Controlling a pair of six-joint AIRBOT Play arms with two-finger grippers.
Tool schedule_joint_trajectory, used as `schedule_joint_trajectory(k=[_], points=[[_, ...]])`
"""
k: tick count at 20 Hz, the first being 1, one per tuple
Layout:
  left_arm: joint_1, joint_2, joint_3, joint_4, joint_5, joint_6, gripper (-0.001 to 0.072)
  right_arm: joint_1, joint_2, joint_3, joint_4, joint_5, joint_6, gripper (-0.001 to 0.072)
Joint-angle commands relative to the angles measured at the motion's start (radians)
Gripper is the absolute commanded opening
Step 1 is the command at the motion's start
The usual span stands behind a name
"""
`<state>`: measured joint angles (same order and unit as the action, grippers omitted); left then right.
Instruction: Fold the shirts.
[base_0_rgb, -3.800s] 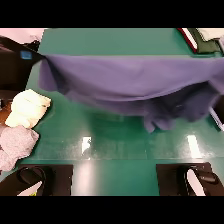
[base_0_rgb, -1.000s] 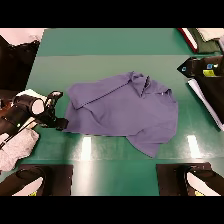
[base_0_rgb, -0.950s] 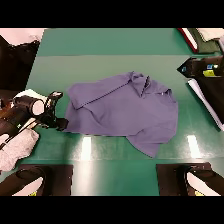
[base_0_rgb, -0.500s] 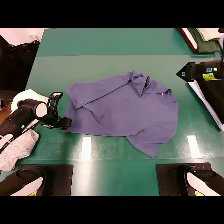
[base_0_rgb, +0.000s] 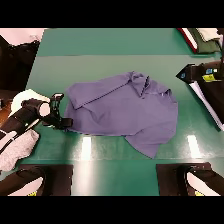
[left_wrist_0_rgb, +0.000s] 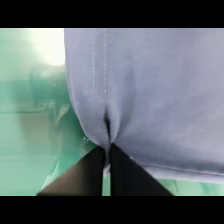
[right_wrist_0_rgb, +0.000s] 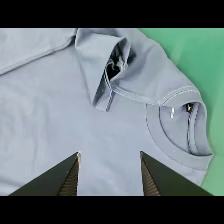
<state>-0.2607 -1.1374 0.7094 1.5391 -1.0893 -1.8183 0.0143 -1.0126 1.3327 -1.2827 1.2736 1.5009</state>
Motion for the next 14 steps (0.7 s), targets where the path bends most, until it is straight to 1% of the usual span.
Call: schedule_joint_trajectory(k=[1,2,4,6,7,10,12,14], points=[[0.000,-0.002,0.015,-0.003,-0.026,-0.026,0.0030,0.000,0.011,-0.001,-0.002,0.089,-0.002,0.0427],[0.001,-0.002,0.037,-0.003,-0.053,-0.023,0.0029,0.000,0.016,-0.002,-0.005,0.149,-0.004,0.0427],[0.000,0.035,0.085,-0.009,-0.090,0.017,0.0029,-0.023,0.048,-0.065,0.000,0.232,-0.026,0.0427],[0.000,0.121,0.120,-0.014,-0.097,0.027,0.0029,-0.079,0.111,-0.222,0.000,0.245,-0.025,0.0427],[0.000,0.167,0.130,-0.014,-0.098,0.042,0.0030,-0.116,0.143,-0.314,0.000,0.240,-0.025,0.0427],[0.000,0.256,0.132,-0.014,-0.101,0.046,0.0030,-0.249,0.214,-0.601,0.009,0.198,-0.024,0.0427],[0.000,0.260,0.133,-0.021,-0.108,0.046,0.0030,-0.329,0.232,-0.735,0.047,0.129,-0.017,0.0428],[0.000,0.260,0.133,-0.038,-0.108,0.046,0.0030,-0.383,0.241,-0.809,0.082,0.068,-0.017,0.0428]])
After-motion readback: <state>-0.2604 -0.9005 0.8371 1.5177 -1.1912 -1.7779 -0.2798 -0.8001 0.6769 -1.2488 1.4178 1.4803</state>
